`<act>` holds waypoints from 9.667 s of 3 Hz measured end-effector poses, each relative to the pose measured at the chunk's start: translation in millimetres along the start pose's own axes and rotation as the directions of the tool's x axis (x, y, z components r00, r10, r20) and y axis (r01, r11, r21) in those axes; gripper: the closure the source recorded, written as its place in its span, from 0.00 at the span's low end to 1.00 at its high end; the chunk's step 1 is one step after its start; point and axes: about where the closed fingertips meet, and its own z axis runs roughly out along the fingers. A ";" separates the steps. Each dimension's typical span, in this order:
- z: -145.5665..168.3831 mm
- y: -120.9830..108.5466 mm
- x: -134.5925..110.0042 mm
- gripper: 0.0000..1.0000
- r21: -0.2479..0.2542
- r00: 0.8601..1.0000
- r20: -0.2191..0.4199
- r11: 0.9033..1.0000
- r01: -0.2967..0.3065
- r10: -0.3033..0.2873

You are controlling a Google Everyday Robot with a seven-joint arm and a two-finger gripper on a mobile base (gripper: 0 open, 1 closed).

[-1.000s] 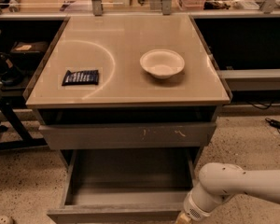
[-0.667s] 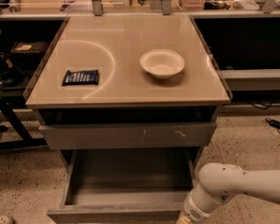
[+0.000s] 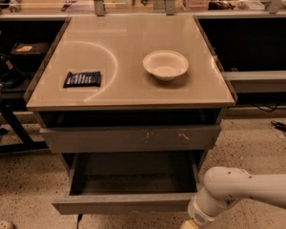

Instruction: Close middle drawer

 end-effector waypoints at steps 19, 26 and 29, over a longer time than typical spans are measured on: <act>-1.1 -83.1 -62.6 0.65 0.168 0.997 -0.003 0.982 0.082 -0.082; 1.0 -125.8 -124.0 0.58 0.259 0.987 -0.043 0.953 0.159 -0.153; 1.2 -125.7 -124.0 0.00 0.258 0.987 -0.043 0.953 0.159 -0.153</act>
Offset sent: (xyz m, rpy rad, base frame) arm 0.0000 0.0000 0.0000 0.0000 0.0000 0.0000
